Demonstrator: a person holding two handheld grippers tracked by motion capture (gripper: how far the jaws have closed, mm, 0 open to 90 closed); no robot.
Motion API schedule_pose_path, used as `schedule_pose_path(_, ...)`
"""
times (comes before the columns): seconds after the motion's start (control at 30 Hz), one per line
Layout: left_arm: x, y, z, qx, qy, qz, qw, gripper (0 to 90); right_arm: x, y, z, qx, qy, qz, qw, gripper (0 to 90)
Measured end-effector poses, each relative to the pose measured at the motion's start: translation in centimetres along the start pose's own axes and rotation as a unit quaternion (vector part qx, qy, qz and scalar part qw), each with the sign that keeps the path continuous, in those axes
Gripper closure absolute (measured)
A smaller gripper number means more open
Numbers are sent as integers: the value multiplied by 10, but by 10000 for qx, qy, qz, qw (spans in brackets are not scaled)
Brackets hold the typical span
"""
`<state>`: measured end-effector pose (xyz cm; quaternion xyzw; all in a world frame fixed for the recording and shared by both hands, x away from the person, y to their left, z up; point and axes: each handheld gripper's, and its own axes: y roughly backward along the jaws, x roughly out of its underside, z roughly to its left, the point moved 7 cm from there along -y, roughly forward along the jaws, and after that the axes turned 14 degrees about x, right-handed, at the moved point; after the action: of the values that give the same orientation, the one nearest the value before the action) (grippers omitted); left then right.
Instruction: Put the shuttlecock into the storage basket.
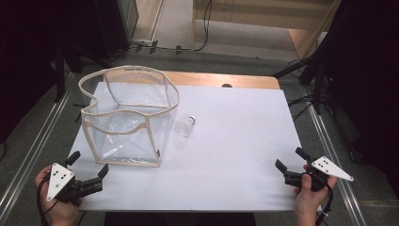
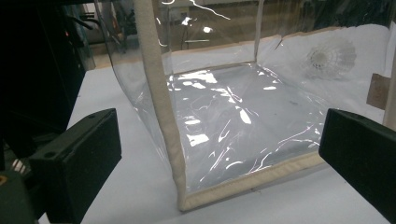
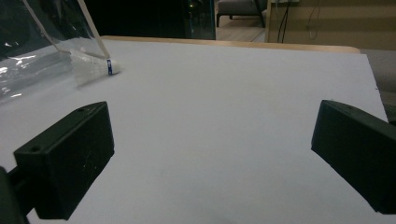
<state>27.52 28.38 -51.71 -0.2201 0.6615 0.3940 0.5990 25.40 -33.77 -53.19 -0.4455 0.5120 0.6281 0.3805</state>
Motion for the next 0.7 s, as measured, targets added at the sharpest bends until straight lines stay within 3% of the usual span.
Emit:
schedule_pose_path(0.3,0,0,0,-13,-8,8,10000,0,-6,2,8,-58,114,-7,9999,0)
schedule_pose_path(0.47,0,0,-1,-29,-14,-4,10000,0,-14,5,20,-139,255,-81,9995,0)
schedule_pose_path(0.7,0,-1,-1,-44,-33,-19,10000,0,-20,2,39,-297,378,58,9988,0)
